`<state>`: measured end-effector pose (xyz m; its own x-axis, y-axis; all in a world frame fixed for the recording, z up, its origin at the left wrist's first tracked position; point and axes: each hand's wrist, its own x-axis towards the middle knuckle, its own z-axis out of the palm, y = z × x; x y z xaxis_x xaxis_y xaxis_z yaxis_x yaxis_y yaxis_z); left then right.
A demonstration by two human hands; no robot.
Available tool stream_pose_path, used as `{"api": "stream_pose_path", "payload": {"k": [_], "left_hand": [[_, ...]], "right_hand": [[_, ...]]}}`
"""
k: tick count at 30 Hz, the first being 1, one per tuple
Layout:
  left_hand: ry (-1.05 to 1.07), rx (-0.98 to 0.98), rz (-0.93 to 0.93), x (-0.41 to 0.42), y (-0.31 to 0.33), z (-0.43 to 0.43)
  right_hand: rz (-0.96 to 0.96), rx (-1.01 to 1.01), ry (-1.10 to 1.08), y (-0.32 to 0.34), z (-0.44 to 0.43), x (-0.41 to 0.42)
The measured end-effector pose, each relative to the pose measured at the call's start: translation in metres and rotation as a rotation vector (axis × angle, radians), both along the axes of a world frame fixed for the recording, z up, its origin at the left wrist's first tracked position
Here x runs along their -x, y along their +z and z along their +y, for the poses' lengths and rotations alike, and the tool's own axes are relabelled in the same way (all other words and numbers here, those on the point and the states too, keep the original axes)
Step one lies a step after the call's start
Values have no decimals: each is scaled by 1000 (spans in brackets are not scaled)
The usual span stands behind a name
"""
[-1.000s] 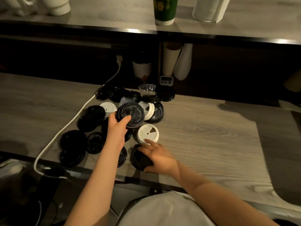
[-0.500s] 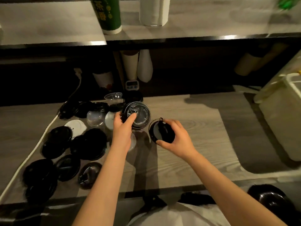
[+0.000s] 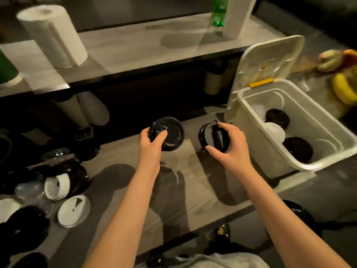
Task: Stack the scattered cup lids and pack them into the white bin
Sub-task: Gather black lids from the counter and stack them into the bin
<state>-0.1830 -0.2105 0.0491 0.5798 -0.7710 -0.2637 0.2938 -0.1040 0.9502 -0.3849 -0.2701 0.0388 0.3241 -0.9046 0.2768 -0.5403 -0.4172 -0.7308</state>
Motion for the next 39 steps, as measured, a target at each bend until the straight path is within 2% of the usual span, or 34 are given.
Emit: {"api": "stream_pose_path", "payload": {"k": [7, 10, 18, 23, 26, 31, 39], "left_hand": [[-70, -30, -32, 103, 7, -70], [-56, -49, -30, 136, 6, -96], [31, -48, 29, 196, 11, -132], [96, -20, 88, 205, 15, -130], [89, 7, 75, 213, 18, -129], [48, 42, 51, 228, 23, -132], [21, 54, 42, 242, 25, -133]], "right_hand": [[-55, 31, -86, 22, -77, 100], [-101, -21, -112, 21, -109, 139], [-32, -222, -21, 17, -171, 215], [268, -282, 117, 15, -179, 251], [559, -373, 178, 15, -172, 262], [975, -397, 198, 6, -165, 247], [1230, -311, 222, 6, -165, 217]]}}
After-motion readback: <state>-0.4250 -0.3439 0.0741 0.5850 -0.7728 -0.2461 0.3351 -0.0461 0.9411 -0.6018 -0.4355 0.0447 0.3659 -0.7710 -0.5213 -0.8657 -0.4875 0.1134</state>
